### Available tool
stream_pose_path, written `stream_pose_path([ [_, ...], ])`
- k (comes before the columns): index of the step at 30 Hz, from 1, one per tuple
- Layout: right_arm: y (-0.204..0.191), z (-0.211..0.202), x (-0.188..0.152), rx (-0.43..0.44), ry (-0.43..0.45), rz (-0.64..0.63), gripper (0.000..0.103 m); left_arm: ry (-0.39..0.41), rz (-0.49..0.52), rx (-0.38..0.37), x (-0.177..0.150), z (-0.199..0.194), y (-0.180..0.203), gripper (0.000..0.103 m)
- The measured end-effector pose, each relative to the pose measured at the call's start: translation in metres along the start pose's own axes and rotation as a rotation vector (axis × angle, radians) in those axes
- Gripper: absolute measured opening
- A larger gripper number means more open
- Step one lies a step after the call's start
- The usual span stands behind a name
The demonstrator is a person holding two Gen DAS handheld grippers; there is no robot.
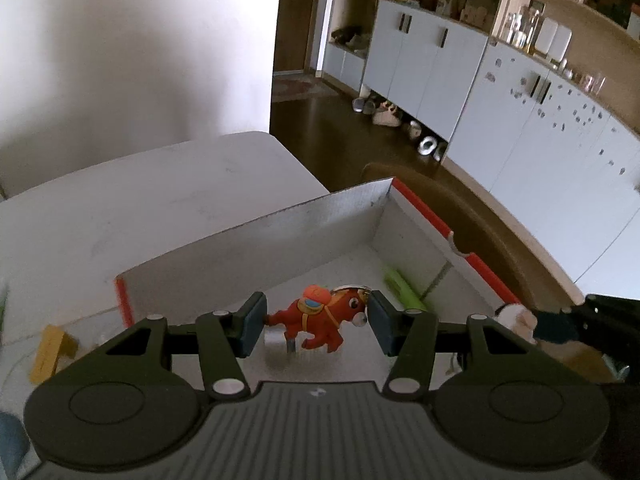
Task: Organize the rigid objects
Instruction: 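Carry the keychain and doll with both grippers over the red box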
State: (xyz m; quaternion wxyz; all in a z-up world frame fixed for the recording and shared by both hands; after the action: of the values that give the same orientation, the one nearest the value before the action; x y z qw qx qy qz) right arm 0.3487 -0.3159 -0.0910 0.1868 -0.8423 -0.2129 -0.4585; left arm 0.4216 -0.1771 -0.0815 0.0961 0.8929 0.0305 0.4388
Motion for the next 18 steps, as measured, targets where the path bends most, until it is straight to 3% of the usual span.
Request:
stream_pose_path([
  [18, 0.002, 0.048, -0.025, 0.046, -0.121, -0.031, 0.040, -0.126, 0.036, 0.009, -0.003, 0.112, 0.025, 0.055],
])
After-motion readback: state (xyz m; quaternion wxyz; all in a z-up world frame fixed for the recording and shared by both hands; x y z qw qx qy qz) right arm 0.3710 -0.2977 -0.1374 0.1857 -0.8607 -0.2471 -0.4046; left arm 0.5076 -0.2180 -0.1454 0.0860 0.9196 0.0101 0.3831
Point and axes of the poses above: each gripper's, at about its wrist camera, not at the fingertips, and z roughly the way its jaws point, y to its right, x to its top, the point moved 6 cm from there along z, roughly the way its jaws point, and after that the axes turned 10 degrees about y, right-handed, at the moved point
